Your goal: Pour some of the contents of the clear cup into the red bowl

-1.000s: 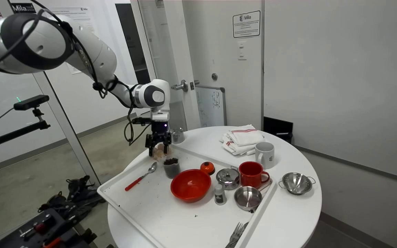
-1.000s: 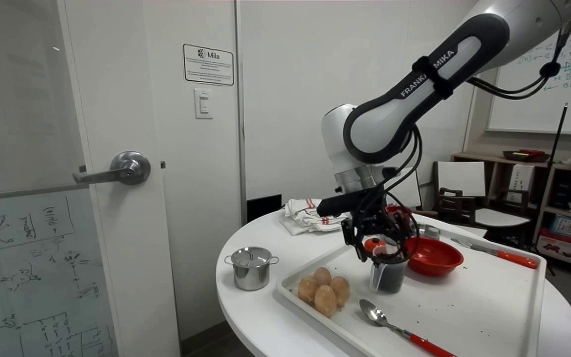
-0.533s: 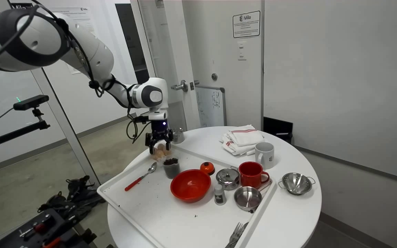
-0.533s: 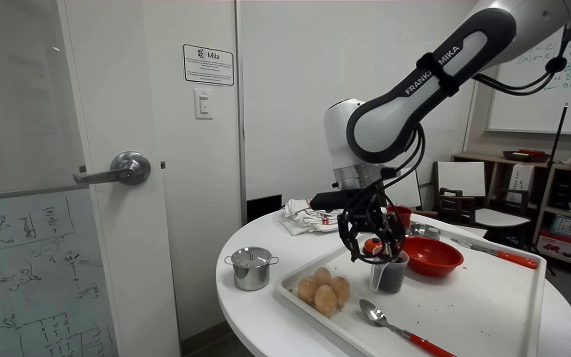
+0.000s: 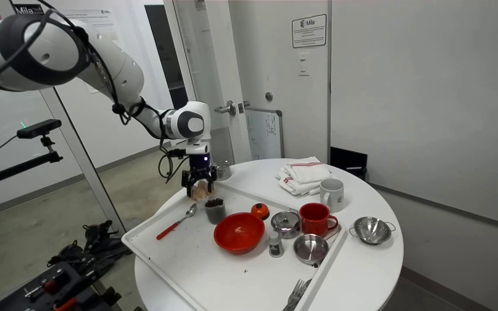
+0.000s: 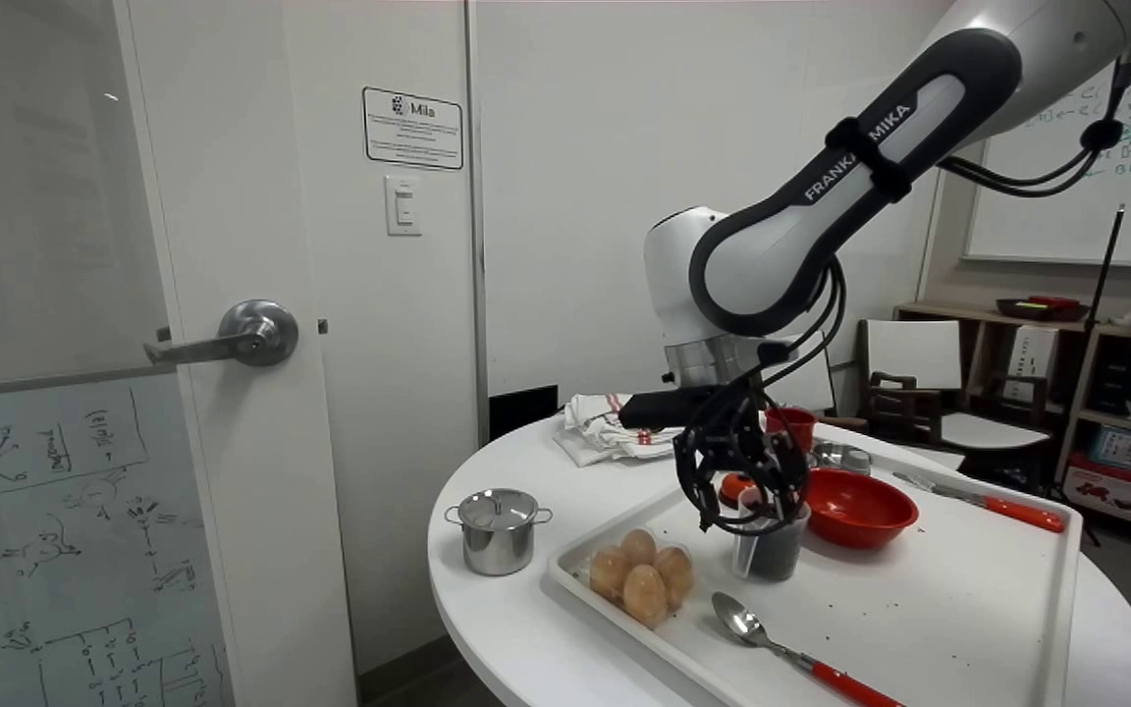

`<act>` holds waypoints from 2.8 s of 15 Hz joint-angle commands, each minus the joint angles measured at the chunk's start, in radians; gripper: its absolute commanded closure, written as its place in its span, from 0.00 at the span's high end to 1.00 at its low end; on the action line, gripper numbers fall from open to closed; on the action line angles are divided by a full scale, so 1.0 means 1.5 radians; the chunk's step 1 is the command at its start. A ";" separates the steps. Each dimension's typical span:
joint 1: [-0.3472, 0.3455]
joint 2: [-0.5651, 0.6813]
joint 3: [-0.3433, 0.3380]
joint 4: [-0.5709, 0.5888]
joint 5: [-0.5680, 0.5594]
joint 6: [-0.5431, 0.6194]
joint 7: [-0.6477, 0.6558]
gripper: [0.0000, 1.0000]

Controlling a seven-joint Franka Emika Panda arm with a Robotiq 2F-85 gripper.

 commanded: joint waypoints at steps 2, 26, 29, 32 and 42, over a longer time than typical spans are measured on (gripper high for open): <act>0.004 0.005 -0.002 -0.002 0.007 0.015 0.008 0.97; -0.067 -0.043 0.016 -0.064 0.056 0.058 -0.085 0.11; -0.082 -0.068 0.019 -0.087 0.075 0.082 -0.135 0.11; -0.085 -0.096 0.016 -0.103 0.085 0.080 -0.162 0.11; -0.141 -0.193 0.024 -0.153 0.153 0.022 -0.284 0.11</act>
